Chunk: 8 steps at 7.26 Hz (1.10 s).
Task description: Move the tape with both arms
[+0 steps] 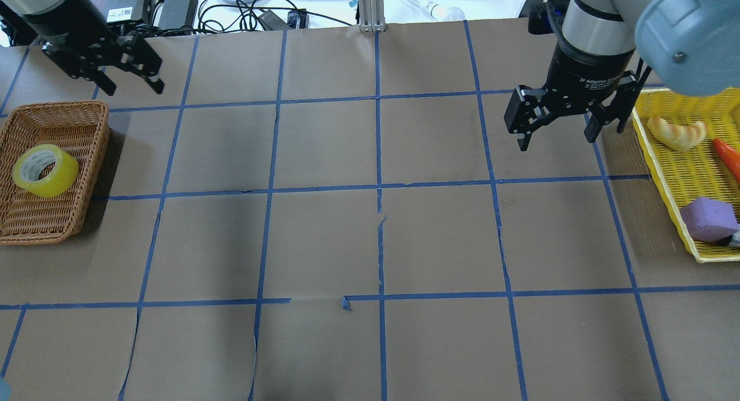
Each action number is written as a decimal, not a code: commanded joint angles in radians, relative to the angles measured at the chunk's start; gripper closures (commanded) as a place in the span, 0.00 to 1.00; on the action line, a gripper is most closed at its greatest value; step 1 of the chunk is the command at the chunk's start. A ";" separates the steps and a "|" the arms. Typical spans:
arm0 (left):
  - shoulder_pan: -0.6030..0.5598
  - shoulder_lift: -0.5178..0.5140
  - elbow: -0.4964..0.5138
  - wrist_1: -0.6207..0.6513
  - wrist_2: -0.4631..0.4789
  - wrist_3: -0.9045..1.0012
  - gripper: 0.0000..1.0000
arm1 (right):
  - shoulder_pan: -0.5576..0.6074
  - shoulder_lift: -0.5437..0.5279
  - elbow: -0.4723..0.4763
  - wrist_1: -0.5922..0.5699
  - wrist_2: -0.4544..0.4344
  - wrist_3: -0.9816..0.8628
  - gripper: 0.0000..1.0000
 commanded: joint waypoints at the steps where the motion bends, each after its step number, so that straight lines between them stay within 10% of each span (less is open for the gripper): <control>1: -0.184 0.091 -0.115 0.012 0.017 -0.308 0.10 | 0.001 0.000 0.000 -0.001 0.001 0.000 0.00; 8: -0.198 0.197 -0.212 0.209 0.086 -0.295 0.00 | 0.002 -0.004 -0.004 -0.077 0.021 0.002 0.00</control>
